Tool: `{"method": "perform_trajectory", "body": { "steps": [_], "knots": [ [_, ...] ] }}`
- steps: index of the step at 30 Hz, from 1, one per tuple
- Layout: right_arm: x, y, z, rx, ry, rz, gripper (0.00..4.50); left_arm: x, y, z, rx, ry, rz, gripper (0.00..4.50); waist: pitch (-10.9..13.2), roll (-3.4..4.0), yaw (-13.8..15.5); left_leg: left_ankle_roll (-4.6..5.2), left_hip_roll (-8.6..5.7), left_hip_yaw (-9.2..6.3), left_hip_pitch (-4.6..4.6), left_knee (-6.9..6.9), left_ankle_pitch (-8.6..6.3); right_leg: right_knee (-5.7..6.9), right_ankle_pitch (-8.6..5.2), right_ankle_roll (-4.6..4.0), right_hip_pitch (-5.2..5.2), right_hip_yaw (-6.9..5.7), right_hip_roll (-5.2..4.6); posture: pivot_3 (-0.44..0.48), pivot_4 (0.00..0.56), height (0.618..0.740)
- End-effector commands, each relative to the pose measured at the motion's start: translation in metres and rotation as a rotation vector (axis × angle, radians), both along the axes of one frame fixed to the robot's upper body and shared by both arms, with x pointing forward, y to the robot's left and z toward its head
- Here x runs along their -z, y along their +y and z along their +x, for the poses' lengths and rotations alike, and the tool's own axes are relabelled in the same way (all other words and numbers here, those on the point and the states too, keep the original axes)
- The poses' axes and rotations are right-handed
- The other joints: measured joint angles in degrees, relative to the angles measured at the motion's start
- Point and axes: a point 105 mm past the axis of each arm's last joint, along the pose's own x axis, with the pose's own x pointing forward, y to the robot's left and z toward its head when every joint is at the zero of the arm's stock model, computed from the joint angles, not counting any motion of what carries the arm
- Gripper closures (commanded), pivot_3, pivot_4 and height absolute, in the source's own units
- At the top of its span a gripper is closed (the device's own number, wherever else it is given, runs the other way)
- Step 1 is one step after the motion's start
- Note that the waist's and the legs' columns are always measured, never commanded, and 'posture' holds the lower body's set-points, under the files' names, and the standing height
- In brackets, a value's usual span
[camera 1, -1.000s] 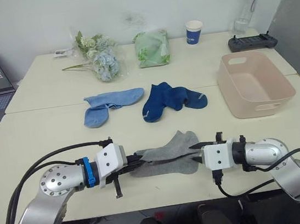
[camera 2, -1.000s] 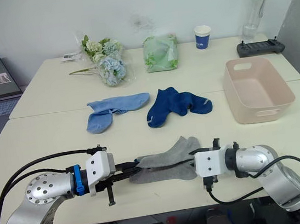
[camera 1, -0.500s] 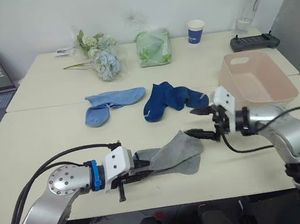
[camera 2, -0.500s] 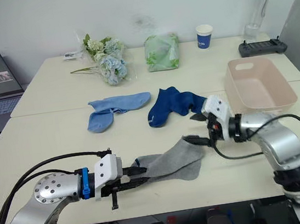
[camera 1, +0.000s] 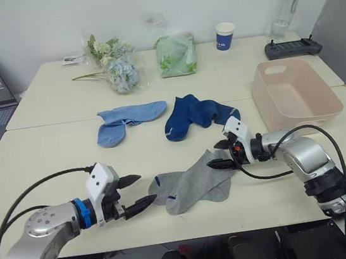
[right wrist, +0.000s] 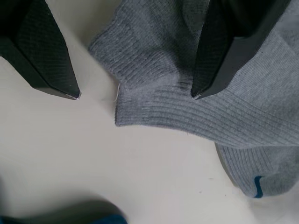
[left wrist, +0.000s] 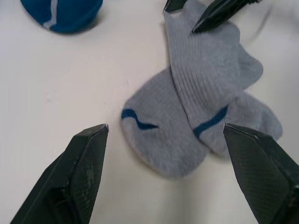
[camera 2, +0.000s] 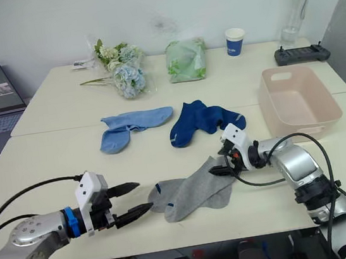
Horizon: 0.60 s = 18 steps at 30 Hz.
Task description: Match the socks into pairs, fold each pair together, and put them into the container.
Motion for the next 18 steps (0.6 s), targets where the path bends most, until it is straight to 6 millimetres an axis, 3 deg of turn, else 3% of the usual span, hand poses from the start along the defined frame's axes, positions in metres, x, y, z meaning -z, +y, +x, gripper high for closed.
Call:
{"method": "perform_trajectory", "body": {
  "steps": [1, 9, 18],
  "knots": [
    [-0.012, -0.003, 0.004, -0.005, -0.045, 0.004, 1.66, 0.001, -0.013, -0.002, 0.045, -0.056, 0.02, 0.4, 0.0, 0.0, 0.1, 0.0, 0.0, 0.0, 0.0, 0.0, 0.0, 0.0, 0.01, -0.01, 0.0, 0.0, 0.0, 0.0, 0.15, 0.74],
    [-0.015, -0.018, -0.001, 0.027, -0.017, 0.018, 4.47, 0.004, -0.017, 0.002, 0.063, -0.083, 0.03, 0.4, 0.0, 0.0, 0.0, 0.0, 0.0, 0.0, 0.0, -0.01, 0.0, 0.01, 0.01, -0.01, 0.0, 0.0, 0.0, 0.0, 0.15, 0.74],
    [-0.032, -0.042, -0.003, 0.121, -0.035, 0.047, 4.47, 0.012, -0.024, 0.015, 0.091, -0.081, 0.066, 0.4, 0.0, 0.0, 0.1, 0.01, -0.01, 0.01, 0.0, 0.0, -0.01, 0.01, 0.01, -0.01, 0.02, 0.0, -0.01, 0.0, 0.15, 0.74]
  ]
}}
